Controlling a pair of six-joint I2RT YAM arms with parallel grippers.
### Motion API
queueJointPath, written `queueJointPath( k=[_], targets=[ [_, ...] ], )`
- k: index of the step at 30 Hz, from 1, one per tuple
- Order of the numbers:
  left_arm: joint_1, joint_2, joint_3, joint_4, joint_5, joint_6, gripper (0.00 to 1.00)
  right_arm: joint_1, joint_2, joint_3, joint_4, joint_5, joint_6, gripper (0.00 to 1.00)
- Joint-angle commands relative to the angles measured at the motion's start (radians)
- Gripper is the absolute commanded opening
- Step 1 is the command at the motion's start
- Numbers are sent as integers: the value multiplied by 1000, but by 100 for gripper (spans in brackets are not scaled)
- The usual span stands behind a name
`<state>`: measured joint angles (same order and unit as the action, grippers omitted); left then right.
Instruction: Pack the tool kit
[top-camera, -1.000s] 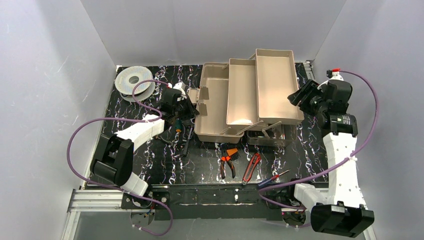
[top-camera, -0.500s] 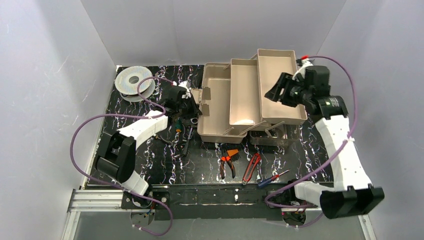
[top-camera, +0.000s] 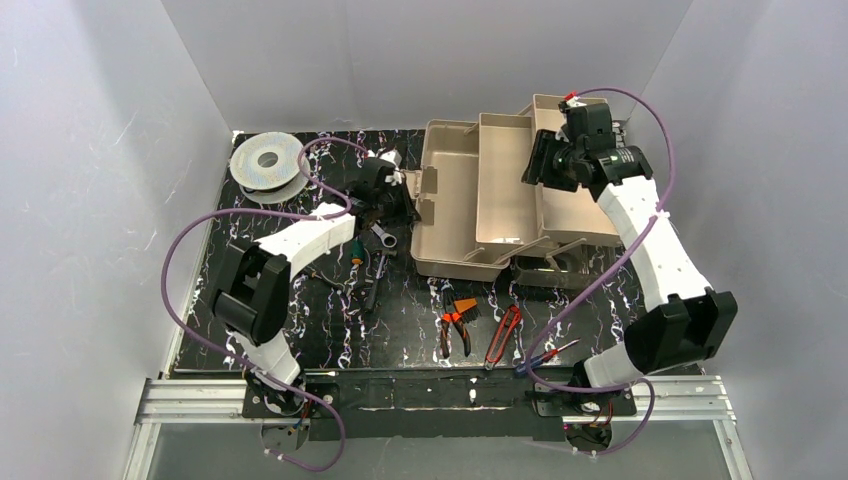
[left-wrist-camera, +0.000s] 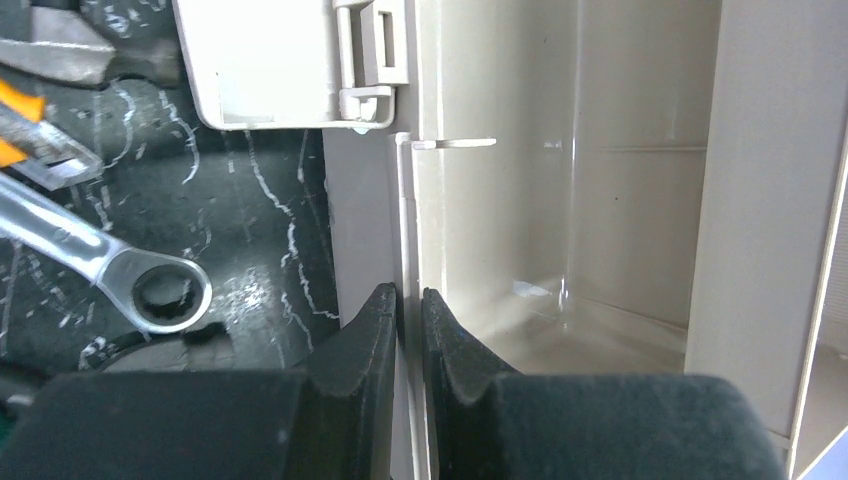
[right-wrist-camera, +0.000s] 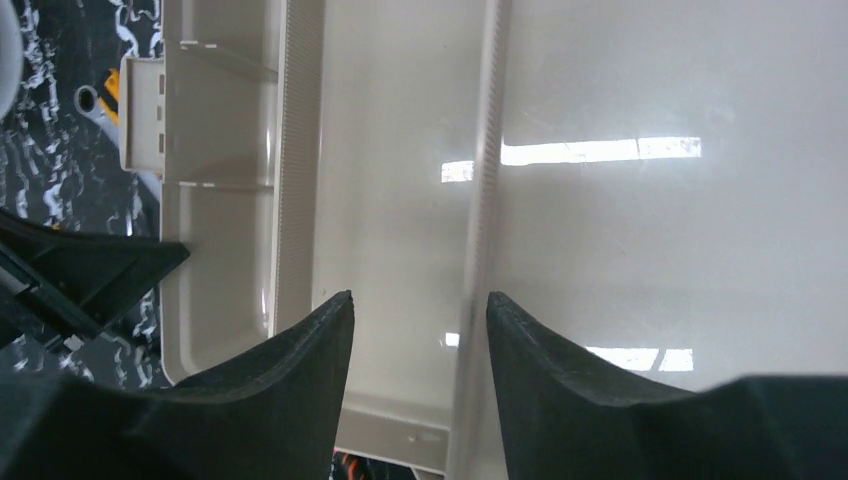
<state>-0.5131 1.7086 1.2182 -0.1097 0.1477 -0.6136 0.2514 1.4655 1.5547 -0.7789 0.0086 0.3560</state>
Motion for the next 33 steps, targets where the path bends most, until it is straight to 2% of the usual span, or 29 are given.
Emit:
queueJointPath(
  k=[1,3,5,7,11,13,16,17,20,25,28,33],
  targets=[
    [-47,10,92,78,90,-23,0,-3,42,74,-21,77,-42,53],
    [-48,33,104,78,99,-25,0,-8,61,85,-24,99,-48,42],
    [-48,50,113,76,104,-19,0,-16,81,102,-29,110,-53,36],
    [-47,64,126,49,105,1,5,-26,108,121,-36,115,-57,31],
    [-34,50,165,-33,79,48,22,-40,152,152,-43,116,-56,28],
    [-23,11,156,-57,54,61,43,-42,161,157,-38,110,-45,28],
    [-19,-72,133,-117,-52,92,90,-43,148,146,-9,80,-36,34],
    [-19,-108,119,-136,-93,96,97,-43,142,146,-4,72,-35,36],
    [-19,-229,61,-160,-184,102,98,-41,117,164,-15,54,-31,44],
    [-26,-412,-54,-206,-228,95,98,-24,7,166,-22,-1,-17,57],
    [-24,-484,-94,-302,-284,116,98,10,-47,168,-42,7,-8,58],
    [-21,-601,-139,-460,-460,97,98,119,-150,89,-38,46,-9,59]
  ],
)
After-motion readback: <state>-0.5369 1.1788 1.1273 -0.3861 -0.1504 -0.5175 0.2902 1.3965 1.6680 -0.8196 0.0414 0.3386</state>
